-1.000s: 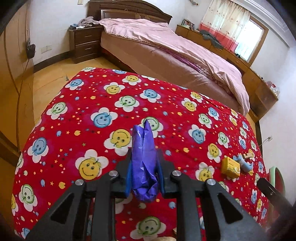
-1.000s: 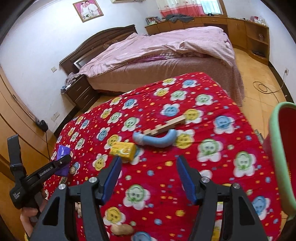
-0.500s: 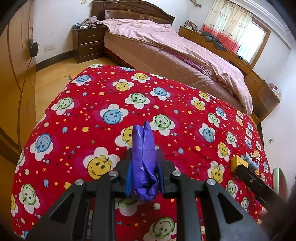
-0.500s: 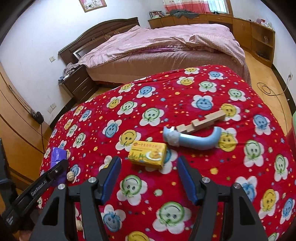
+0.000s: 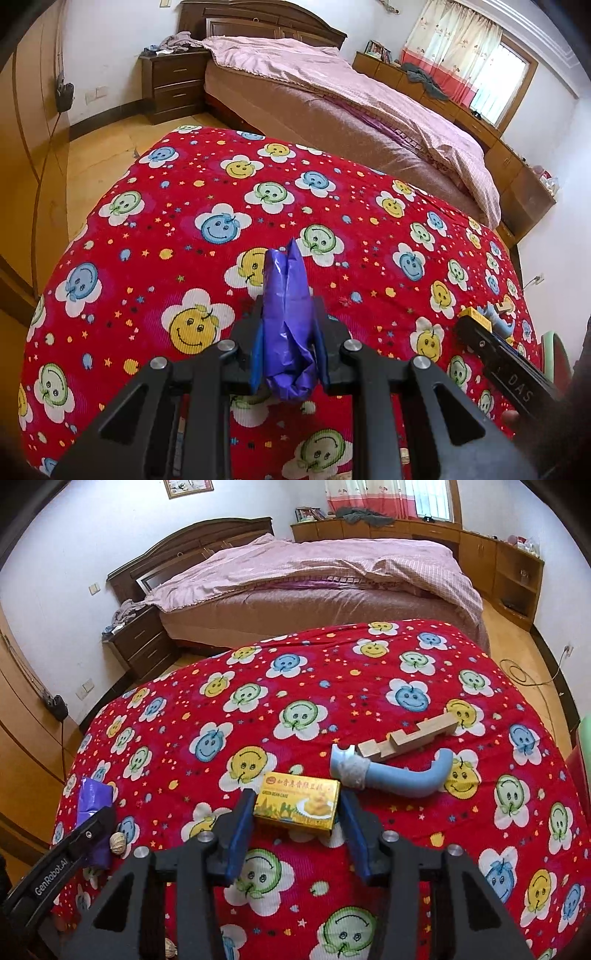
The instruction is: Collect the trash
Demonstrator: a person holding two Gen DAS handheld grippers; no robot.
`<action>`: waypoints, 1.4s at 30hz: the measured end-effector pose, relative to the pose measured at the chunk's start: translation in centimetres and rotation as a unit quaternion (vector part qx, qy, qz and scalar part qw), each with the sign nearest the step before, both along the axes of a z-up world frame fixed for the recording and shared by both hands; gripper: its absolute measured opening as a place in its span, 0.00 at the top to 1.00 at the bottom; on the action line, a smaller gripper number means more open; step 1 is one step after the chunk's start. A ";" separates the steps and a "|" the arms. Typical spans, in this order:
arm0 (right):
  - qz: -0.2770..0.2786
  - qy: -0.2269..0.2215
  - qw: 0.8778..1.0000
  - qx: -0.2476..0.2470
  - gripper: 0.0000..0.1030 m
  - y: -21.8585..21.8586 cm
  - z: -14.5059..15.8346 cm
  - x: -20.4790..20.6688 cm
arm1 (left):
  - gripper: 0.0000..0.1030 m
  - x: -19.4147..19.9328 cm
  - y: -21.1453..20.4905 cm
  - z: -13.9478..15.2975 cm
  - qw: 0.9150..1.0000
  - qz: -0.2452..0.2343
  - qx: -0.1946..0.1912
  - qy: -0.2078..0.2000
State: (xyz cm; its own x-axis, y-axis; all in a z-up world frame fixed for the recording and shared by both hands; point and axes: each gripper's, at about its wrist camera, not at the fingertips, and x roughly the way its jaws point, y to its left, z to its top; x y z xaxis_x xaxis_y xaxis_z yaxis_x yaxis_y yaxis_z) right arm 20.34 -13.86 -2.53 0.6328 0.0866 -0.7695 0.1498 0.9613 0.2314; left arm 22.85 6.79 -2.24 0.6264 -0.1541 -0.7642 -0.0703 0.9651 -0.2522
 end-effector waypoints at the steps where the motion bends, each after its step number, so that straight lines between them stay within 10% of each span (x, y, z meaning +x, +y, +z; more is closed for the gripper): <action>1: 0.000 0.000 1.000 0.004 0.53 -0.1 0.0 -0.1 | 0.78 0.0 0.0 0.0 1.000 0.000 -0.001 0.000; 42: -0.049 -0.086 0.995 0.024 0.53 -11.3 6.9 -16.1 | 0.78 -5.9 -8.1 6.0 0.994 -0.104 -0.005 -0.041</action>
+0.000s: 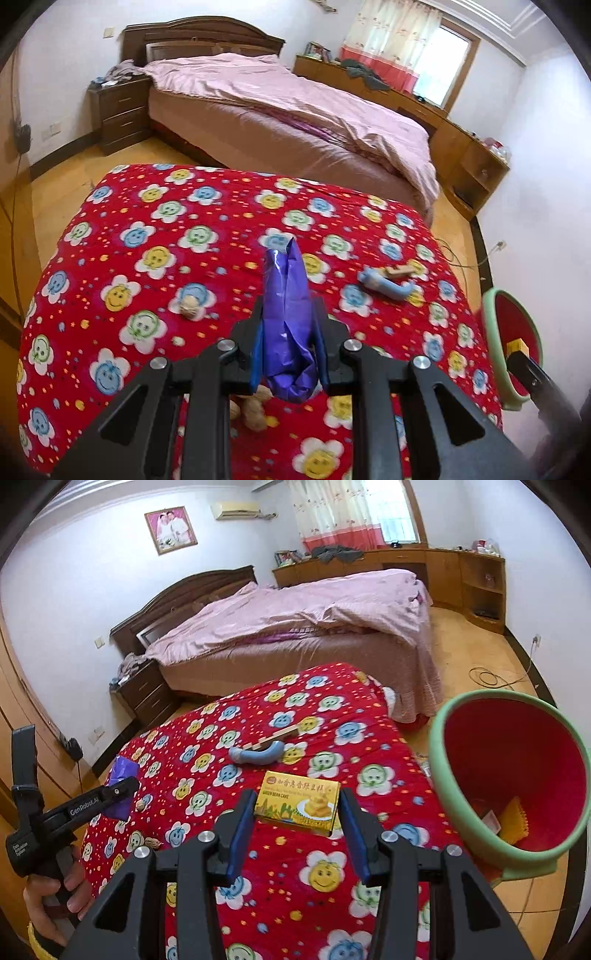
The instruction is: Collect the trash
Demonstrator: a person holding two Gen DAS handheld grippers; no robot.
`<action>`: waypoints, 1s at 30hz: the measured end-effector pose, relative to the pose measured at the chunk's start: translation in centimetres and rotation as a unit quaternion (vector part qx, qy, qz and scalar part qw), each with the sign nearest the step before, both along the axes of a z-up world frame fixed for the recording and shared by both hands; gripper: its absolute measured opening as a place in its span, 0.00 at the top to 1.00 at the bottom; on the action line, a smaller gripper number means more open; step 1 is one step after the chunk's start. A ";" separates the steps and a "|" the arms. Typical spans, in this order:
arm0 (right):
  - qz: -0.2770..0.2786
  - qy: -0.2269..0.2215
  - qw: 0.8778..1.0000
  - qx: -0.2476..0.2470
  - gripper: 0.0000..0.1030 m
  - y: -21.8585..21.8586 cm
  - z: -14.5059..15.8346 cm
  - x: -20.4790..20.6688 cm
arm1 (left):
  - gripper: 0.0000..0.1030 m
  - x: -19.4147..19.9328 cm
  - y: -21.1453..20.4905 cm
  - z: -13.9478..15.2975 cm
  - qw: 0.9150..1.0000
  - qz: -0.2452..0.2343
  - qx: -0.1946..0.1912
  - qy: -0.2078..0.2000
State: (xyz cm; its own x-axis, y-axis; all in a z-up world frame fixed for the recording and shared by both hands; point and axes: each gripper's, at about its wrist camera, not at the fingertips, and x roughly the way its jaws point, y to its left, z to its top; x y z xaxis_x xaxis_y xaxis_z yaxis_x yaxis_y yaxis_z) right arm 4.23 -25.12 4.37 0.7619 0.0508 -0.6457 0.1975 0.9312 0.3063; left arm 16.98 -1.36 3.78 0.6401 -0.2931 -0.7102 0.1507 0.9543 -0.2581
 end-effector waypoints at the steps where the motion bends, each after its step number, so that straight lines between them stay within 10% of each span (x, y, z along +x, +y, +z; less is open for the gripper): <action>1: -0.003 -0.002 1.000 0.001 0.53 -0.3 0.1 -0.4 | 0.78 -0.3 -0.5 0.2 1.000 -0.005 0.002 -0.002; 30: -0.110 -0.023 0.993 0.036 0.53 -10.7 -0.5 -7.5 | 0.78 -4.3 -13.4 1.7 0.990 -0.132 0.045 -0.015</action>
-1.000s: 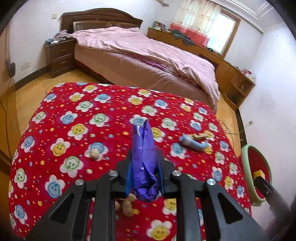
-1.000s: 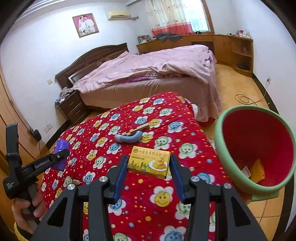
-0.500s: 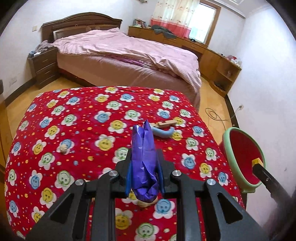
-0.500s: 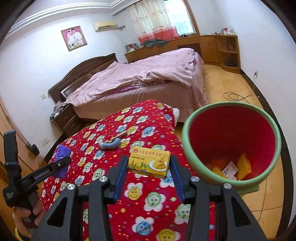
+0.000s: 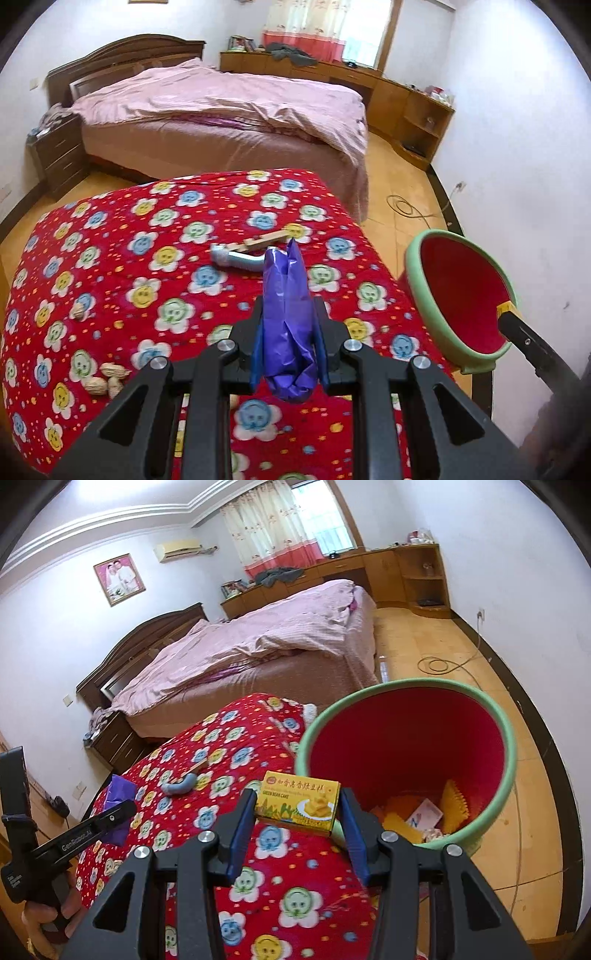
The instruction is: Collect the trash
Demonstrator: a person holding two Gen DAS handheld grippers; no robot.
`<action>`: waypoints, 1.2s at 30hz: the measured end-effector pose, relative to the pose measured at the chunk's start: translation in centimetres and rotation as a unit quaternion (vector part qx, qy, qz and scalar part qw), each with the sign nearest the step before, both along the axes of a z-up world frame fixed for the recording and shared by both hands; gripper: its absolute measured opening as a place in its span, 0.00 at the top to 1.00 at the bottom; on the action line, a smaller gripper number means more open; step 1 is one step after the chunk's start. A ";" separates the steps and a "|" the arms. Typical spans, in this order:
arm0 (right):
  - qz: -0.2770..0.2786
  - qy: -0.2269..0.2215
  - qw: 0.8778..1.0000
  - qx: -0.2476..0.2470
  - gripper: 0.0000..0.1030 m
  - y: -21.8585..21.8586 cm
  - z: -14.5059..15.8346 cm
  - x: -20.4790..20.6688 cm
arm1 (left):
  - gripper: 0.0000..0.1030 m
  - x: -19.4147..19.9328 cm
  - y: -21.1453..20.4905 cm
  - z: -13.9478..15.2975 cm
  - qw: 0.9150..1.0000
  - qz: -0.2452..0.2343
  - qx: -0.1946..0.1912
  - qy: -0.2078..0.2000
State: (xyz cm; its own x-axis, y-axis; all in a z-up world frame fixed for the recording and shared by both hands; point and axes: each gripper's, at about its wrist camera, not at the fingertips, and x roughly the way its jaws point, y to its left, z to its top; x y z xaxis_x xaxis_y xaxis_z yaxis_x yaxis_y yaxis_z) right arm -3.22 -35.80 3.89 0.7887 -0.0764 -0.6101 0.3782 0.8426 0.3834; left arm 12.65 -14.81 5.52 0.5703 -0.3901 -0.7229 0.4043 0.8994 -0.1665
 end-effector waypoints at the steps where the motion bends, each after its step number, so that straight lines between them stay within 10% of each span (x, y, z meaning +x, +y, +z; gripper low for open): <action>1: -0.004 0.000 1.000 0.001 0.53 -0.4 -0.1 -0.2 | 0.78 -0.1 -0.5 0.0 1.000 -0.006 0.001 0.000; 36: -0.111 0.002 0.992 0.055 0.53 -10.7 -4.3 -5.2 | 0.78 -1.8 -18.2 -3.0 0.984 -0.179 0.010 0.022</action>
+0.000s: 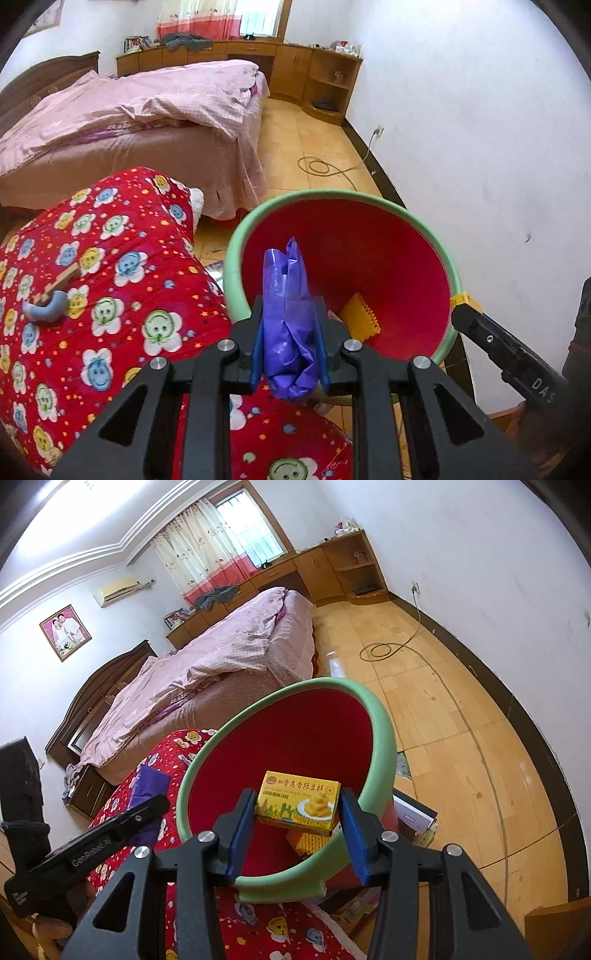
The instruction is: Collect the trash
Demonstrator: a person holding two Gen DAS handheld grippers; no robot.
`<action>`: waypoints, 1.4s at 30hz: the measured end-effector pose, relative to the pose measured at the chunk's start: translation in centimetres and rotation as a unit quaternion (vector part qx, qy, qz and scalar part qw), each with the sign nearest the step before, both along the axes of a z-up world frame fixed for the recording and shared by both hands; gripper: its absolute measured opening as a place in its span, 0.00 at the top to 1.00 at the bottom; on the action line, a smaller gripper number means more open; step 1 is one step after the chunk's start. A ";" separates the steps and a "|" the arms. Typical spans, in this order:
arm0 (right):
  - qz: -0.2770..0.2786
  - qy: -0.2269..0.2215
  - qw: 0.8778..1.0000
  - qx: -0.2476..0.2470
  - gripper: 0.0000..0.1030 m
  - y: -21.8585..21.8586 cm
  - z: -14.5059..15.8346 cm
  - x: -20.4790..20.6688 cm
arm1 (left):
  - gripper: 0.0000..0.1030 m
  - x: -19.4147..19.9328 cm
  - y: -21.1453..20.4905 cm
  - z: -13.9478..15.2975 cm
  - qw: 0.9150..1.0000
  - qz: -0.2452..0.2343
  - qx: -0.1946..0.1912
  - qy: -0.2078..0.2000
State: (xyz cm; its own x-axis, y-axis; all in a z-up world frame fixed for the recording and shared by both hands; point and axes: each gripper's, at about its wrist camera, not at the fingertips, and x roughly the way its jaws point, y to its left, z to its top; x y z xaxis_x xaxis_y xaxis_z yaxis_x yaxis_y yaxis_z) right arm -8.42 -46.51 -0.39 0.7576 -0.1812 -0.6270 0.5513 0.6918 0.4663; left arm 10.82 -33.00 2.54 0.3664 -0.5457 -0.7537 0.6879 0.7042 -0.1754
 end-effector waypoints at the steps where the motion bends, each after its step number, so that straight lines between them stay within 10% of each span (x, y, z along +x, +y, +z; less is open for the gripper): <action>1: -0.001 0.001 1.000 0.001 0.53 -0.1 -0.1 0.0 | 0.78 0.0 -0.1 -0.2 1.000 -0.001 0.001 0.002; 42: 0.011 0.011 1.000 -0.001 0.52 -0.7 -0.8 2.2 | 0.65 0.3 0.7 -0.5 1.000 0.023 0.008 0.010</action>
